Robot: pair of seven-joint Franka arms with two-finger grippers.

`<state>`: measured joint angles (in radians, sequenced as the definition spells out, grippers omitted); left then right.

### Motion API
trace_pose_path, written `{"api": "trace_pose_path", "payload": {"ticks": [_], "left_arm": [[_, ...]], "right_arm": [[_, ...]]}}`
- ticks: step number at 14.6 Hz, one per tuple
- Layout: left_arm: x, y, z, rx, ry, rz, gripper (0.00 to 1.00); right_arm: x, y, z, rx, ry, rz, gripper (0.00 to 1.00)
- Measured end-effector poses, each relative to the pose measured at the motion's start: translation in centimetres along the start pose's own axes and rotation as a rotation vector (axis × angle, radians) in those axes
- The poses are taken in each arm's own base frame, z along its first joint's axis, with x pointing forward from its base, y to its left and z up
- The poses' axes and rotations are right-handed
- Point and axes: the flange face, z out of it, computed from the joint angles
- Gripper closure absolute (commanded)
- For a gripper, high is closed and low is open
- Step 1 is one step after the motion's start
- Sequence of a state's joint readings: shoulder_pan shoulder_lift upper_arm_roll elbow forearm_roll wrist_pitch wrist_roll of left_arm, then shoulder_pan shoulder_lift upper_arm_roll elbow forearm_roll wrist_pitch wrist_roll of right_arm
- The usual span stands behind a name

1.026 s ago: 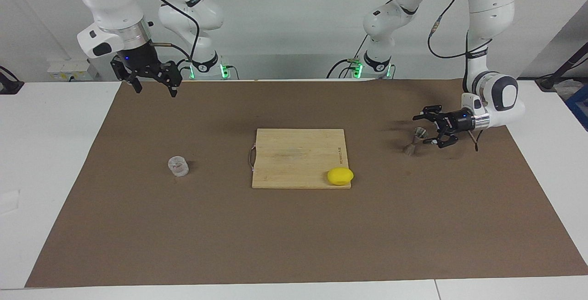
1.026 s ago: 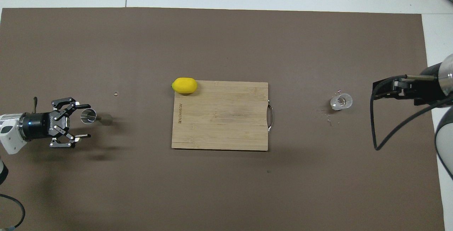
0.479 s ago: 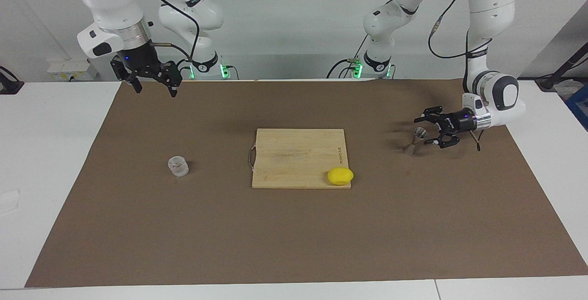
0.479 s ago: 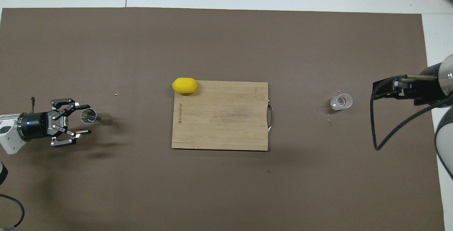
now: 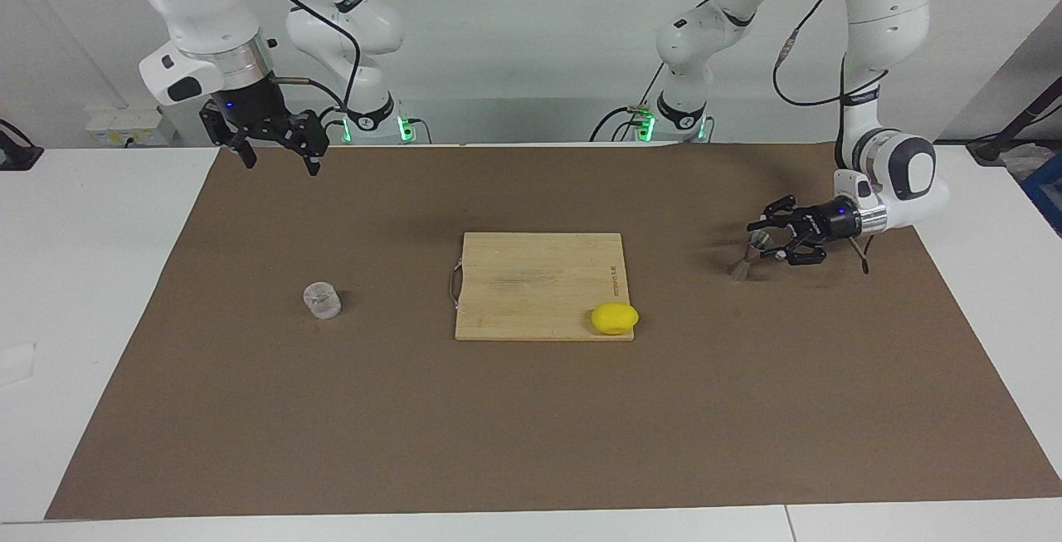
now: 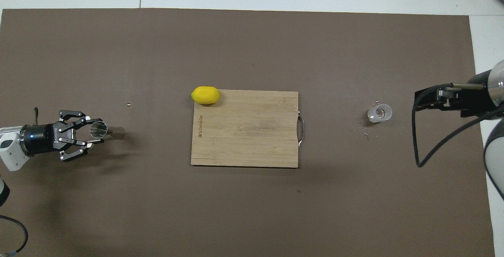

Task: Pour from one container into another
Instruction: 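Carry the metal cup with the left gripper onto the cutting board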

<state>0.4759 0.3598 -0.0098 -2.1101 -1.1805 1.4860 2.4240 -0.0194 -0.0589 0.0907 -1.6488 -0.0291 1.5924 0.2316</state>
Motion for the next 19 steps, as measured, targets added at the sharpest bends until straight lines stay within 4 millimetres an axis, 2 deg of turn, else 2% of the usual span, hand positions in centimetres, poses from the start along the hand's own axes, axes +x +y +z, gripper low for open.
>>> {"api": "trace_pose_path", "payload": {"ticks": [2,8,10,12,16,19], "left_arm": [[0.0,0.0,0.0,0.003,-0.001,0.002,0.68],[0.5,-0.5,-0.1,0.021,0.006,0.013,0.63],[1.2,-1.0,0.7,0.003,0.006,0.015,0.62],[2.3,-1.8,3.0,-0.032,0.009,0.02,0.62],[4.8,-2.4,10.0,-0.136,0.021,0.009,0.62],[7.3,-2.0,13.0,-0.184,0.015,-0.007,0.63]], "right_arm": [[0.0,0.0,0.0,0.0,0.0,0.0,0.0],[0.0,0.0,0.0,0.0,0.0,0.0,0.0],[0.0,0.0,0.0,0.0,0.0,0.0,0.0],[0.0,0.0,0.0,0.0,0.0,0.0,0.0],[0.0,0.0,0.0,0.0,0.0,0.0,0.0],[0.0,0.0,0.0,0.0,0.0,0.0,0.0]]}}
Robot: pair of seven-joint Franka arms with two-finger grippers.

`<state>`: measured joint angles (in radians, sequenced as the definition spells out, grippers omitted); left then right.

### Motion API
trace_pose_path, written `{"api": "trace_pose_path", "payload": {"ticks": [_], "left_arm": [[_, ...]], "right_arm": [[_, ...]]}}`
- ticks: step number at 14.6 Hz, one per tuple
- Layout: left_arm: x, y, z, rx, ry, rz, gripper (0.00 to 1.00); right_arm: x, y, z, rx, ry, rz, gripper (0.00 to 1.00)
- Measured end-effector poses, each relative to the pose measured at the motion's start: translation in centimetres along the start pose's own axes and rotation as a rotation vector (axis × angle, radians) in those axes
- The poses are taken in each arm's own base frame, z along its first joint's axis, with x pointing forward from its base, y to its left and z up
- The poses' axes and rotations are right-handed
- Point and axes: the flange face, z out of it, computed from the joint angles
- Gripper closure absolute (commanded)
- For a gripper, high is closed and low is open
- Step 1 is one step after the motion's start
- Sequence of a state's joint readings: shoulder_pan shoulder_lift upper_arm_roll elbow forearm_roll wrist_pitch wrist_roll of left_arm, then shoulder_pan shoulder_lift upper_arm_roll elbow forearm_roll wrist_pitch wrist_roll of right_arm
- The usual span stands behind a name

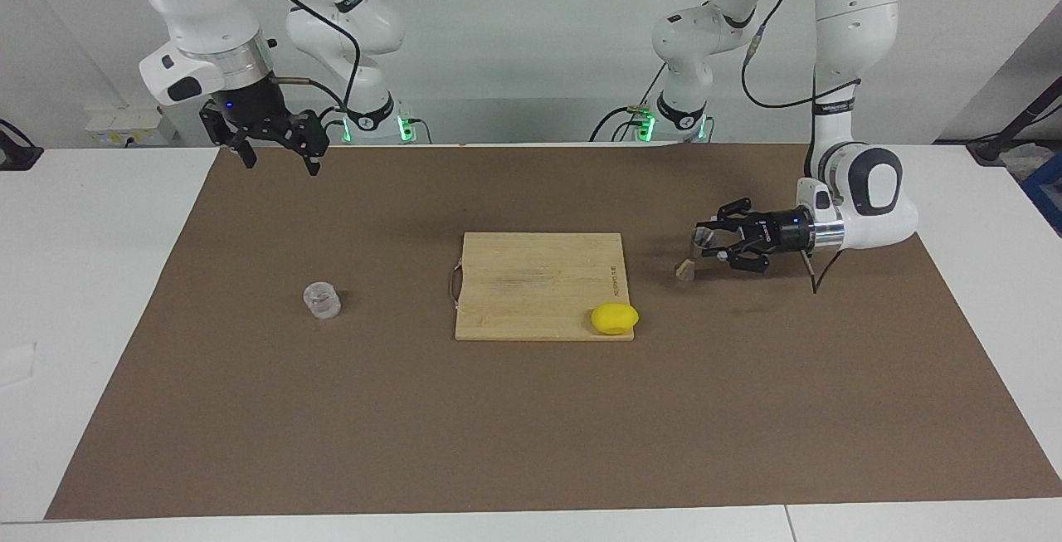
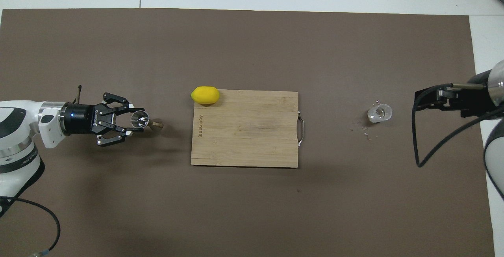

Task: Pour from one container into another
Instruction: 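Carry the metal cup with the left gripper onto the cutting board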

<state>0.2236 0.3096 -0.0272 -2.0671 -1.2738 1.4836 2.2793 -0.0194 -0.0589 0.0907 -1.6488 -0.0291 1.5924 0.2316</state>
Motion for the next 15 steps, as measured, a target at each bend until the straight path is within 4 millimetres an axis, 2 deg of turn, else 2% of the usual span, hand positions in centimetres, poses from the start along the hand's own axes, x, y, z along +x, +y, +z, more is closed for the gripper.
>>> {"api": "trace_pose_path", "payload": {"ticks": [2,4,9,15], "left_arm": [[0.9,0.4,1.9,-0.014,0.017,-0.013,0.62],[1.0,1.0,4.5,-0.024,0.053,-0.029,0.62],[1.1,1.1,14.2,-0.017,0.087,-0.056,0.64],[1.9,1.9,24.6,0.078,0.087,-0.087,0.64]], "right_arm": [[0.0,0.0,0.0,0.0,0.0,0.0,0.0],[0.0,0.0,0.0,0.0,0.0,0.0,0.0],[0.0,0.0,0.0,0.0,0.0,0.0,0.0],[-0.1,0.1,-0.3,0.001,0.005,0.001,0.0]]}}
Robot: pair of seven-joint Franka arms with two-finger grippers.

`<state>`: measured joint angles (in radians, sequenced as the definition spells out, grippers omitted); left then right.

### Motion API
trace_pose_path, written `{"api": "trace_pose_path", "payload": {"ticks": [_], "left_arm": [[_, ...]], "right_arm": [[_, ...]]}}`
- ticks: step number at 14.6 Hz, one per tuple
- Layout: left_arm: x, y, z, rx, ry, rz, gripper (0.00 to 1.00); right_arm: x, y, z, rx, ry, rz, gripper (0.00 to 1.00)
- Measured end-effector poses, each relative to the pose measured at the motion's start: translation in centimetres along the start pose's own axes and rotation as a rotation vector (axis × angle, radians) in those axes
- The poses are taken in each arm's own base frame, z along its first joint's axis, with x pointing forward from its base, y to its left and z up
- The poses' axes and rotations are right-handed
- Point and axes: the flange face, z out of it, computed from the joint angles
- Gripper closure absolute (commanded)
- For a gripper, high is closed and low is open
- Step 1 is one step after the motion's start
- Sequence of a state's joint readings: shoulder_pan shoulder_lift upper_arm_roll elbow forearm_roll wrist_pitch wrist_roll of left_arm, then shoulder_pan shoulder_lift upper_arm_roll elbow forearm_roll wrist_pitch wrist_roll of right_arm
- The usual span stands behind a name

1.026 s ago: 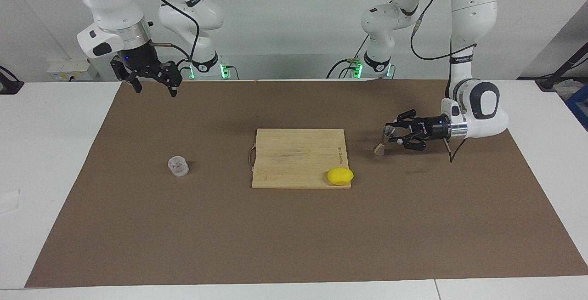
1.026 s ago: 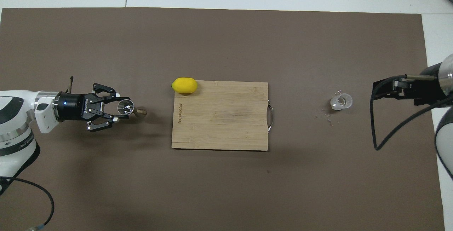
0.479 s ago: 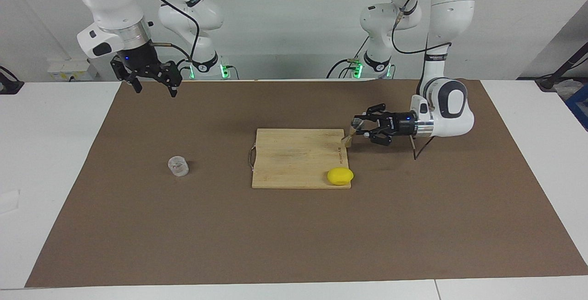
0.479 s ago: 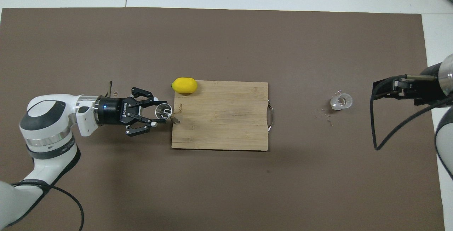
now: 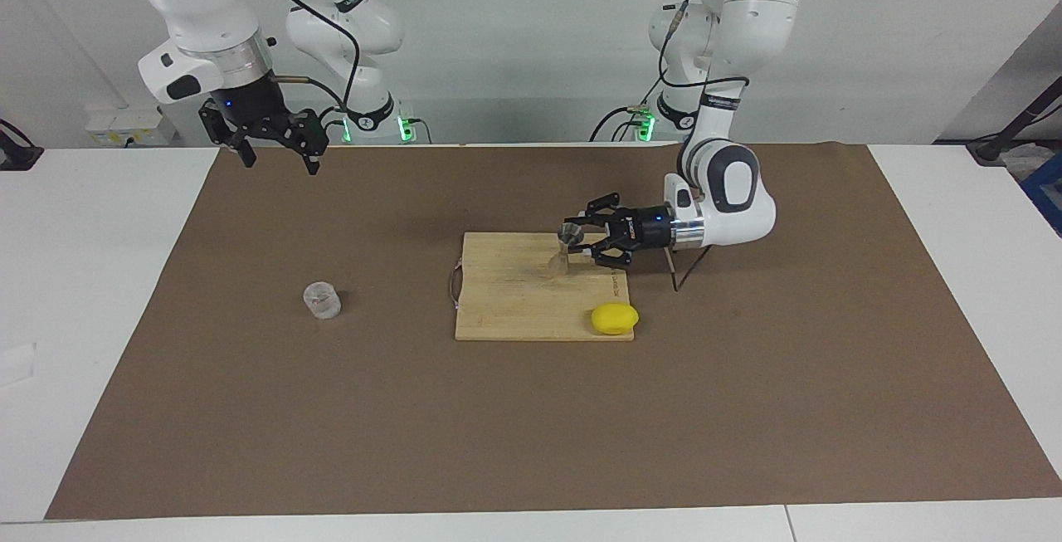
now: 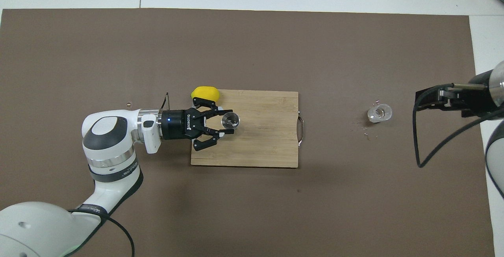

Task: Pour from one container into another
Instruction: 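Carry the metal cup with the left gripper onto the cutting board, then release the cup on the board while the right gripper reaches the glass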

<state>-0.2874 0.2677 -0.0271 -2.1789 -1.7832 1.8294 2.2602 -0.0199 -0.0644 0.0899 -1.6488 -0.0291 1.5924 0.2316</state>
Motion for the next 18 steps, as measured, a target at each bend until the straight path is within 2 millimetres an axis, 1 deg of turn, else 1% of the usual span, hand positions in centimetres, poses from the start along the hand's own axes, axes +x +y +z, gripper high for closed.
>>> {"api": "trace_pose_path", "payload": {"ticks": [2,4,5,6,7,8,11,14,15,16,17,18], "left_arm": [[-0.4,1.1,3.5,0.052,-0.008,0.03,0.63],[-1.0,2.6,6.9,0.098,-0.016,0.068,0.63],[-1.3,3.4,8.2,0.118,-0.026,0.08,0.63],[-1.7,4.0,9.2,0.132,-0.038,0.09,0.63],[-2.0,4.3,9.7,0.138,-0.046,0.1,0.63],[-2.1,4.4,9.8,0.141,-0.051,0.115,0.63],[-2.4,3.9,9.2,0.161,-0.069,0.155,0.63],[-2.6,3.7,9.0,0.182,-0.076,0.187,0.62],[-2.6,3.7,9.0,0.185,-0.075,0.191,0.48],[-2.5,3.6,9.0,0.186,-0.077,0.192,0.19],[-2.5,3.6,8.9,0.189,-0.079,0.193,0.0],[-2.5,3.6,9.0,0.193,-0.082,0.194,0.0]], "right_arm": [[-0.1,0.3,-0.3,0.001,0.005,0.005,0.0],[-0.1,0.6,-0.4,0.001,0.008,0.01,0.0],[-0.1,0.6,-0.4,0.001,0.008,0.014,0.0],[-0.1,0.6,-0.4,0.001,0.008,0.026,0.0],[-0.1,0.6,-0.4,0.001,0.008,0.045,0.0],[-0.1,0.6,-0.4,0.001,0.008,0.063,0.0],[0.0,0.6,-0.5,0.003,0.014,0.131,0.0],[0.3,0.6,-0.2,0.009,0.024,0.277,0.01],[0.5,0.6,0.1,0.009,0.022,0.326,0.01],[0.7,0.6,0.5,0.009,0.02,0.373,0.01],[1.0,0.8,1.0,0.008,0.015,0.427,0.01],[1.3,1.1,1.6,0.009,0.005,0.492,0.01]]}}
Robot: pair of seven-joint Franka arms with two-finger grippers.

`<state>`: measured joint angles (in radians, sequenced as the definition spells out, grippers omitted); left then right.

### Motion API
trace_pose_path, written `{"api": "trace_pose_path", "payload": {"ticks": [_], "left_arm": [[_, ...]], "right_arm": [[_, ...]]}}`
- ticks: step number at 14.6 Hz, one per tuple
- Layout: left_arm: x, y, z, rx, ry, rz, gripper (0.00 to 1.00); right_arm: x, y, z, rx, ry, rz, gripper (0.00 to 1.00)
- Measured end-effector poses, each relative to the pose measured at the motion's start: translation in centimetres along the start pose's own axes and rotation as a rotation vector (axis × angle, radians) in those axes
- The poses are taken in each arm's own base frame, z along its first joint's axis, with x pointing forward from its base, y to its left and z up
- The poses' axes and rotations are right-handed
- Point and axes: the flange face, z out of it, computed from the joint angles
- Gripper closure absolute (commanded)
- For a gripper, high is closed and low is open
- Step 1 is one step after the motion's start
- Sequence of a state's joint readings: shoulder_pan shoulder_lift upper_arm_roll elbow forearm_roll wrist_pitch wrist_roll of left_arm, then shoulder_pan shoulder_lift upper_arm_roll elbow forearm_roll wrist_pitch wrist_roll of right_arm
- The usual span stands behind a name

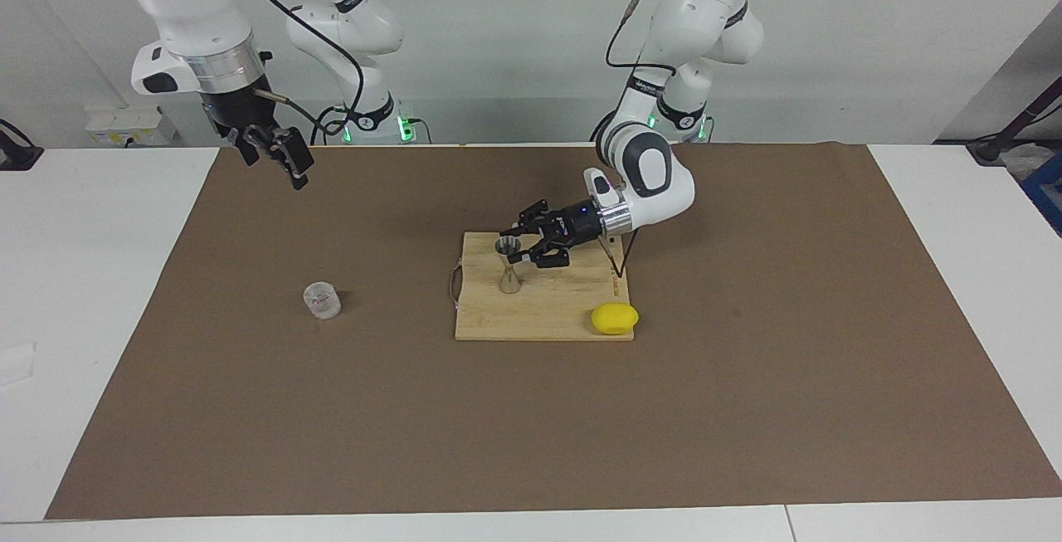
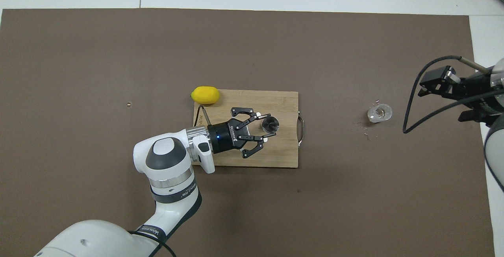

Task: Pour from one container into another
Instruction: 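Release the cup on the board while the right gripper reaches the glass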

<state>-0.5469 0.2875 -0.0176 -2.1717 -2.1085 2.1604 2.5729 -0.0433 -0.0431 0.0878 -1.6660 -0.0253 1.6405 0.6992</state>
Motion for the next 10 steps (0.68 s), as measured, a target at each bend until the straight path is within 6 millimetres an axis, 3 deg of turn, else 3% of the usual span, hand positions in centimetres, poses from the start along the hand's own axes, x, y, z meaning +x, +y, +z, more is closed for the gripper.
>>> {"api": "trace_pose_path", "payload": {"ticks": [6,10], "left_arm": [[-1.1,-0.6,-0.7,0.043,-0.067,-0.006,0.0],[-1.3,-2.4,-2.5,0.053,-0.089,0.021,0.0]], "right_arm": [[3.0,1.4,5.2,0.061,-0.159,0.414,0.01],[6.2,3.6,11.0,0.108,-0.294,0.61,0.01]]}}
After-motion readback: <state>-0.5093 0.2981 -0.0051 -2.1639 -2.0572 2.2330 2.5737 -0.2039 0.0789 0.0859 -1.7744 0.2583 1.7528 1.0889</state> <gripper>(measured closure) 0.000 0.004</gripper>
